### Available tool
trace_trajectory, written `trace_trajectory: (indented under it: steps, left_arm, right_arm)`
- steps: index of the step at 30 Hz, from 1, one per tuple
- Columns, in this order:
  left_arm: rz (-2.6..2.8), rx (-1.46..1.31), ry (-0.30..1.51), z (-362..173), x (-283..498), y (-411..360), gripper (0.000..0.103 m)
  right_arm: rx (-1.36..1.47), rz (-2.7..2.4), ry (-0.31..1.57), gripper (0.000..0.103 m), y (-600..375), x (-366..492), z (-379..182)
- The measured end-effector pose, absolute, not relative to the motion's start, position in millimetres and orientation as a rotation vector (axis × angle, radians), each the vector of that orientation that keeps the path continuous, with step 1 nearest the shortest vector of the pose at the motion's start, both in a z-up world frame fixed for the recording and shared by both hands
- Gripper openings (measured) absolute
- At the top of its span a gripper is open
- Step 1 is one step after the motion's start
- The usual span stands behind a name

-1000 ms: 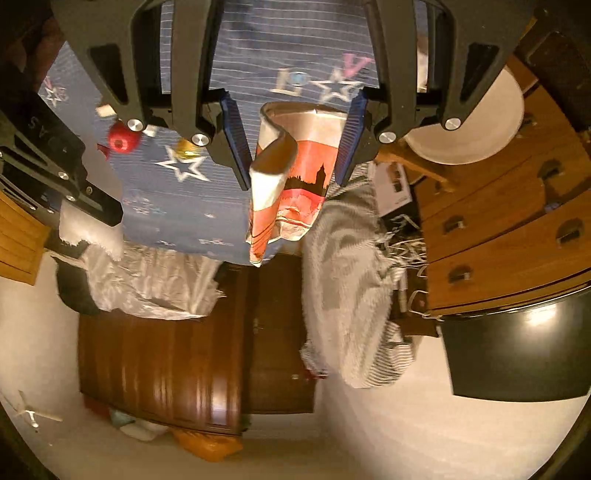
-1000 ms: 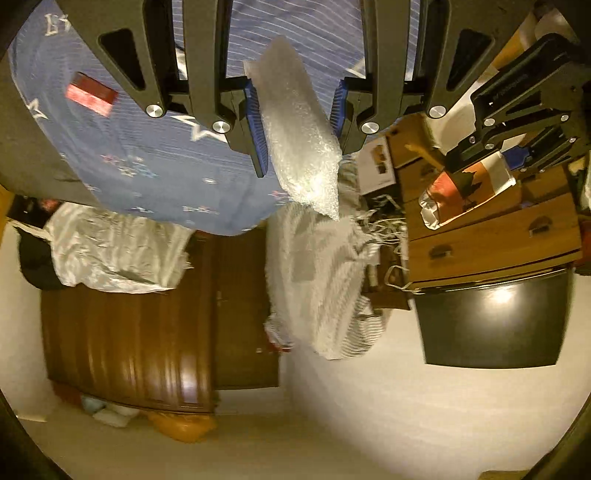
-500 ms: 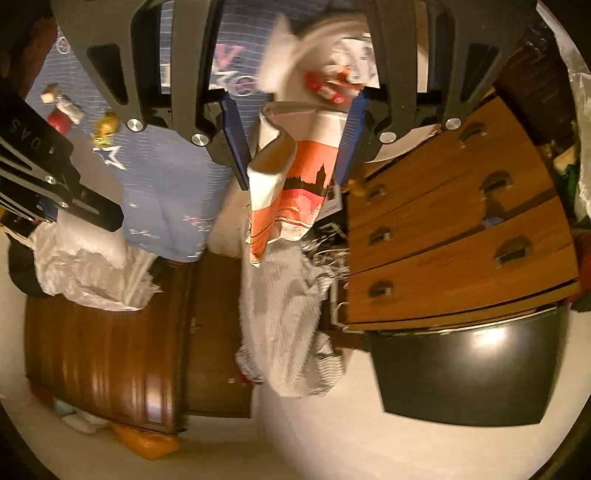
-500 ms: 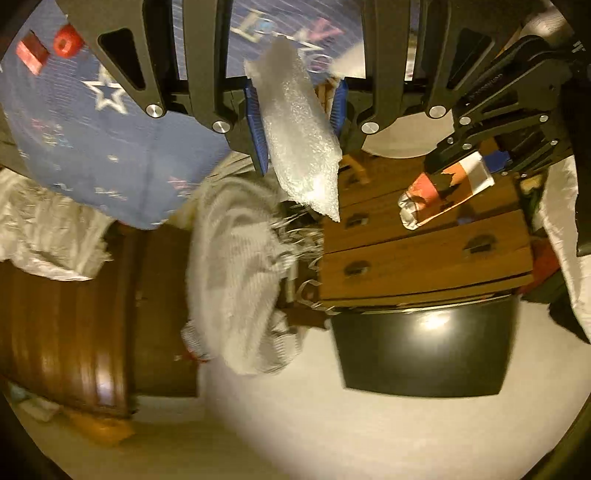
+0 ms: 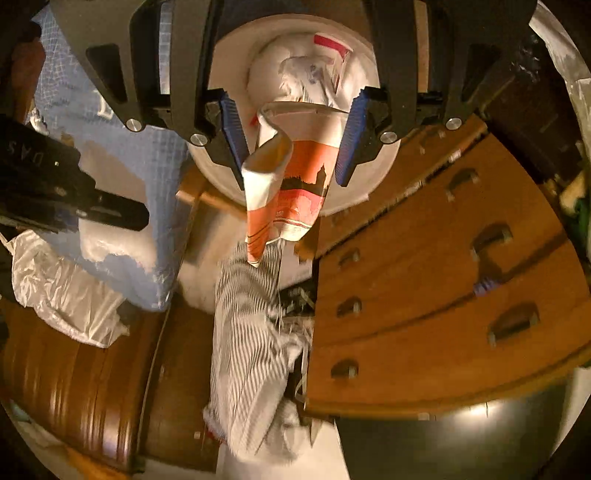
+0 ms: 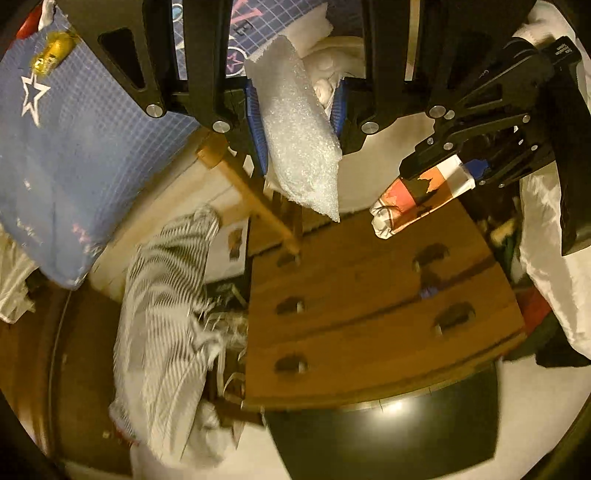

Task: Collect trash
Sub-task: 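Open the left tool dropping the paper while the right tool releases the bubble wrap into the bucket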

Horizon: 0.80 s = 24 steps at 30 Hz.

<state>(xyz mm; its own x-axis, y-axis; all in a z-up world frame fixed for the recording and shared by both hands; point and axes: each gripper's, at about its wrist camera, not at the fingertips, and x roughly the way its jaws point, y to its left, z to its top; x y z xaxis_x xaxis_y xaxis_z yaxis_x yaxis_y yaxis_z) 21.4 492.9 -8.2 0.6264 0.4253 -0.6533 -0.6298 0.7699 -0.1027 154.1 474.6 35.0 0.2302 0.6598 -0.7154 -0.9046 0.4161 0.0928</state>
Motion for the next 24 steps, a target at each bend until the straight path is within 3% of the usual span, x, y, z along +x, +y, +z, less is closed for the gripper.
trace_trajectory:
  steps: [11, 24]
  left_arm:
    - [0.623, -0.384, 0.792, -62.7, 34.3, 530.8, 0.045]
    - [0.635, -0.391, 0.814, -78.0, 37.7, 542.2, 0.046]
  right_arm:
    - [-0.47, 1.133, 0.981, 0.032, 504.8, 182.2, -50.1]
    - [-0.469, 1.14, 0.991, 0.032, 502.9, 190.6, -63.1]
